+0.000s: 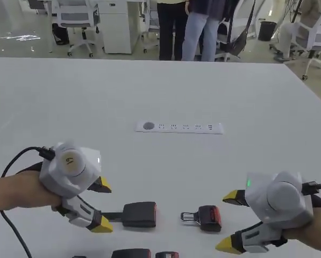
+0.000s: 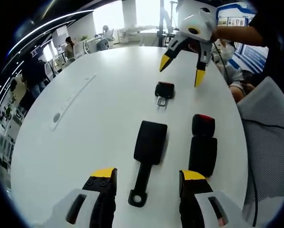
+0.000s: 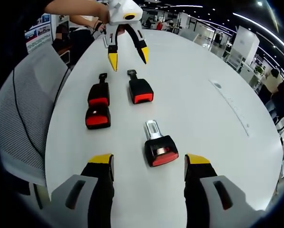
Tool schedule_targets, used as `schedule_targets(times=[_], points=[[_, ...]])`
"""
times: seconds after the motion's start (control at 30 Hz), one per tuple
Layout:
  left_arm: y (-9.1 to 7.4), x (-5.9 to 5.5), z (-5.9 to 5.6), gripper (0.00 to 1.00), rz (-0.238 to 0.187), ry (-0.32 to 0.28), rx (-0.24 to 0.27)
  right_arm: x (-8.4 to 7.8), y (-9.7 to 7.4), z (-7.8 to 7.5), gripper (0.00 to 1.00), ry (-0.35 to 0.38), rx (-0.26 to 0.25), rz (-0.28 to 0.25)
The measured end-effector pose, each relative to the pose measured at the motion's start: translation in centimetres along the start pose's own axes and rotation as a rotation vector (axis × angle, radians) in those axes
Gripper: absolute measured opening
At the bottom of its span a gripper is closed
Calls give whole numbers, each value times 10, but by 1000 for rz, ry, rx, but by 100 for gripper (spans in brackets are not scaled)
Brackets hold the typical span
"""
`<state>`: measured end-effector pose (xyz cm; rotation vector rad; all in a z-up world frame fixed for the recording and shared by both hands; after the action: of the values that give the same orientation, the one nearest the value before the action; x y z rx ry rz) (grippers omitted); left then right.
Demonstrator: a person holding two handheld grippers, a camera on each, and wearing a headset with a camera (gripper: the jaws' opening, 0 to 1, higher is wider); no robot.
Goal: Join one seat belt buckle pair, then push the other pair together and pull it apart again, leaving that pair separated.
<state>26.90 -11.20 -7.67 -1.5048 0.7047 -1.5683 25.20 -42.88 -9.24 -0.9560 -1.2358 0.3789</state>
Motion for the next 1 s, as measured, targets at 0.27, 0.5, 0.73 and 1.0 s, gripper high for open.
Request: schedule_targets(times=[0.27,0.5,0.73,1.0], points=[[14,-1,9,54,20,23,-45,-2,10,-10,57,-13,16,31],[27,3,14,52,41,51,-90,-3,18,-14,53,-54,49,55],[36,11,18,48,55,77,-125,-3,25,-21,48,-92,83,71],[45,15,17,42,83,104,-168,-3,31,-24,42,-130,107,92]])
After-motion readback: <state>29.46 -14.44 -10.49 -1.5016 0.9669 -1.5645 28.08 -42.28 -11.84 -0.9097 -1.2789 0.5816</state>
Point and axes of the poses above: the centre of the closed fingertips' face, and the gripper's own axes: y roughly forward along the fingers, z roughly to its left, x roughly out of its top, the point moved 10 cm from there along -y, roughly backward along the fingers, and after that the axes turned 11 degrees about y, right-handed, at the moved point
